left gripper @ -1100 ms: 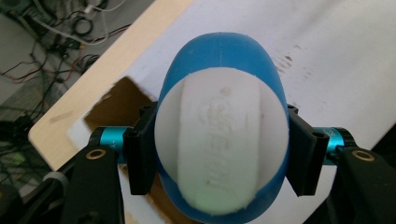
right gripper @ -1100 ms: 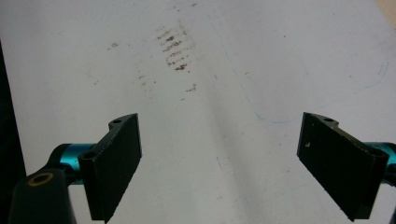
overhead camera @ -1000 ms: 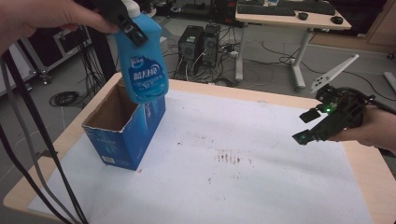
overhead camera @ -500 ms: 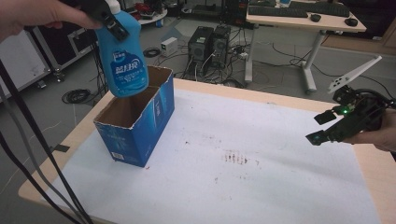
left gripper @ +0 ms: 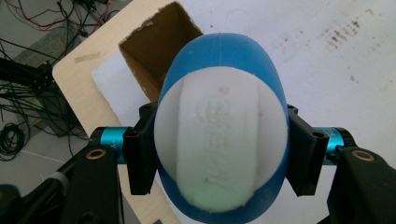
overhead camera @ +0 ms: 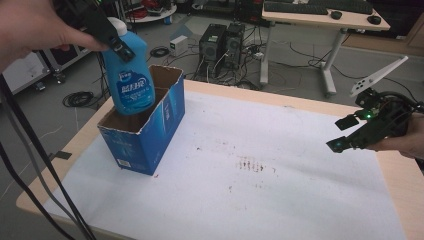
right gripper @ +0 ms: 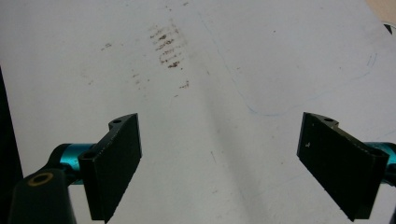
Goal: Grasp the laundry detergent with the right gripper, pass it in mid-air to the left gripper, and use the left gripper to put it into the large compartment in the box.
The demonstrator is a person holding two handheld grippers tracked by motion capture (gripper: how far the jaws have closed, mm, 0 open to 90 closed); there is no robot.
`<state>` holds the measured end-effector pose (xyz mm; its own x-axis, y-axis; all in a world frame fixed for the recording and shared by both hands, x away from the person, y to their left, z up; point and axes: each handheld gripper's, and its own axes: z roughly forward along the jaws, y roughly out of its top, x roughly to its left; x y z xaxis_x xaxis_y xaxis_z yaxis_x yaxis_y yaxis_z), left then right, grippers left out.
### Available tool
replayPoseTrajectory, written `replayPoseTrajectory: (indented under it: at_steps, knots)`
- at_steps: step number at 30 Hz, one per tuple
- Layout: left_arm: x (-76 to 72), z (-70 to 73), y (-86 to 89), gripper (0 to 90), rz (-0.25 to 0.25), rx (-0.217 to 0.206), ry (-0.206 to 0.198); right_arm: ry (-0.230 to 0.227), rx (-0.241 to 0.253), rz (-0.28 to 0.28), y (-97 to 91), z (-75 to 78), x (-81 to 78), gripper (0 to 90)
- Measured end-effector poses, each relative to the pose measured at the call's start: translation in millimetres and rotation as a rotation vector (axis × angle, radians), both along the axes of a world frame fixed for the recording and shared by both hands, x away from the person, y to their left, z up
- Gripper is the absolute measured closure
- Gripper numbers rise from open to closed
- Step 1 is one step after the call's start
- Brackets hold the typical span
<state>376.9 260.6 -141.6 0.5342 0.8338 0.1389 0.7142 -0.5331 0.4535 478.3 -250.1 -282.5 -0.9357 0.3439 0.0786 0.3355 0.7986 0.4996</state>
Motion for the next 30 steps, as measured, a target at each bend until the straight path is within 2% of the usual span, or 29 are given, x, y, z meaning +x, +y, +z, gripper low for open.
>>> replayPoseTrajectory:
  at_steps: [2, 4, 7, 13, 15, 16, 20, 22, 26, 30]
  knots:
    - [0.6, -3.8, 0.5, 38.4, -0.001, 0.0, 0.002, 0.001, -0.001, -0.001, -0.2, 0.0, 0.0, 13.4]
    - [3.6, -19.5, 2.6, 38.4, -0.001, 0.002, 0.024, 0.001, 0.0, -0.01, -0.2, 0.5, -0.4, 13.4]
    - [6.0, -32.2, 2.2, 38.4, -0.009, 0.007, 0.037, -0.002, 0.001, -0.011, -0.8, 0.3, -0.1, 13.4]
    - [9.0, -48.8, 1.0, 38.4, -0.023, 0.019, 0.053, 0.001, -0.004, -0.008, -0.6, -0.2, -1.3, 13.4]
    - [11.5, -65.3, -0.2, 38.4, -0.049, 0.035, 0.071, 0.005, -0.008, -0.009, -0.6, -1.0, -1.8, 13.4]
    - [11.5, -65.3, -0.2, 38.4, -0.049, 0.035, 0.071, 0.004, -0.007, -0.008, -0.8, -1.4, -1.5, 13.4]
    - [13.6, -85.1, -0.2, 38.4, -0.056, 0.046, 0.095, 0.008, -0.004, -0.013, -1.5, -1.3, -0.8, 13.4]
    - [13.8, -88.5, 0.3, 38.4, -0.059, 0.048, 0.099, 0.009, -0.002, -0.012, -1.7, -1.5, -0.3, 13.4]
    - [14.8, -104.4, 1.8, 38.4, -0.07, 0.06, 0.117, 0.013, -0.007, -0.009, -0.4, -3.1, 0.2, 13.4]
    - [15.5, -111.4, 2.9, 38.4, -0.074, 0.065, 0.124, 0.014, -0.011, -0.008, 0.7, -3.5, 0.2, 13.4]
